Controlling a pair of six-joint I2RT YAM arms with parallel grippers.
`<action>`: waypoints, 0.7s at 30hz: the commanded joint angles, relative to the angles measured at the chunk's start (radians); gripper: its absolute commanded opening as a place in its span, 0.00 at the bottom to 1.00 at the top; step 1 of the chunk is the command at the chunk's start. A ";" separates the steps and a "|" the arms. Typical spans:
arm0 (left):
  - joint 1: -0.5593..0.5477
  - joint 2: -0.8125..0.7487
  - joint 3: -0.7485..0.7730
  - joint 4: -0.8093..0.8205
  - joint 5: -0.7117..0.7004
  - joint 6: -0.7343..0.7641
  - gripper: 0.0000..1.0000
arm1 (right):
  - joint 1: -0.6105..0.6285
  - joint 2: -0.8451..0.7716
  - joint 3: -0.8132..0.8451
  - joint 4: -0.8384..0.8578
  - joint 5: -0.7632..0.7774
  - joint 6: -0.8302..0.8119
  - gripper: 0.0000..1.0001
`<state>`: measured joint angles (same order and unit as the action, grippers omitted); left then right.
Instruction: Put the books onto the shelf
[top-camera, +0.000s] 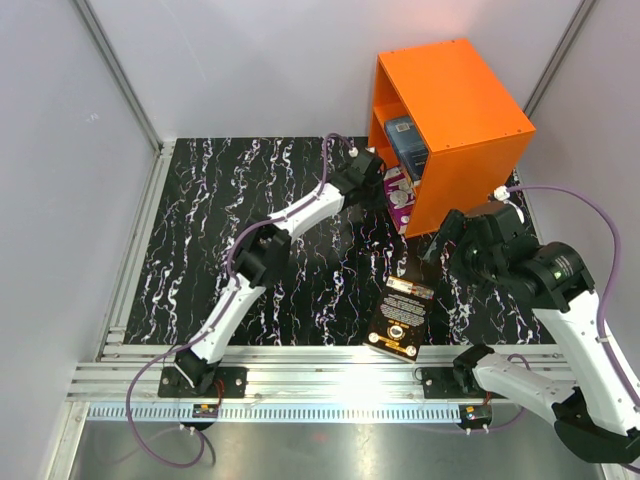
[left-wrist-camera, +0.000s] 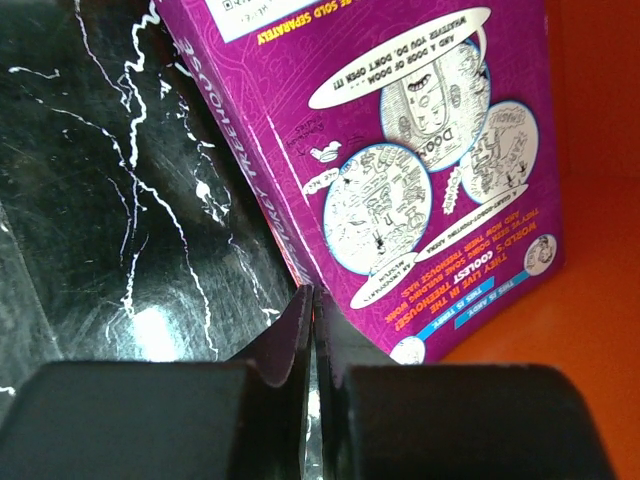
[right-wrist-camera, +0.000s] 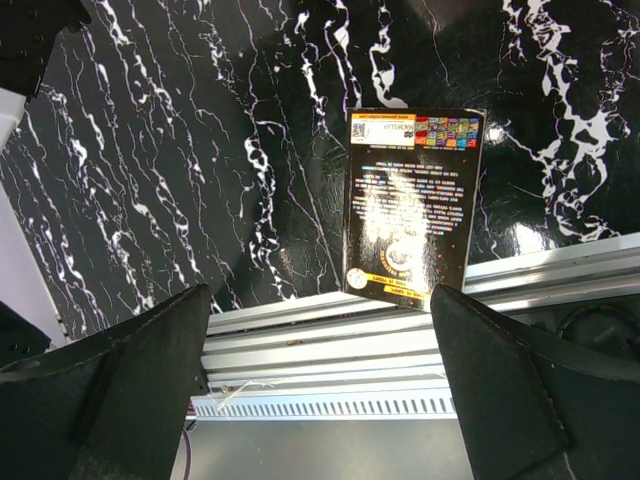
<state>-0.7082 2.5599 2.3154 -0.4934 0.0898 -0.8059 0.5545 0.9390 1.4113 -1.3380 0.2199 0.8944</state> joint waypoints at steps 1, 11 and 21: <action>-0.004 0.022 0.058 0.026 0.030 -0.024 0.03 | 0.005 0.011 0.026 -0.254 0.038 -0.003 0.99; 0.013 -0.029 0.012 0.088 0.045 -0.010 0.09 | 0.005 0.024 0.021 -0.244 0.035 -0.012 0.99; 0.081 -0.438 -0.463 0.052 0.037 0.168 0.89 | 0.004 0.021 -0.131 -0.158 -0.004 -0.055 1.00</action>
<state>-0.6373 2.2856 1.9194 -0.4553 0.1101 -0.7292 0.5545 0.9558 1.3689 -1.3327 0.2184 0.8692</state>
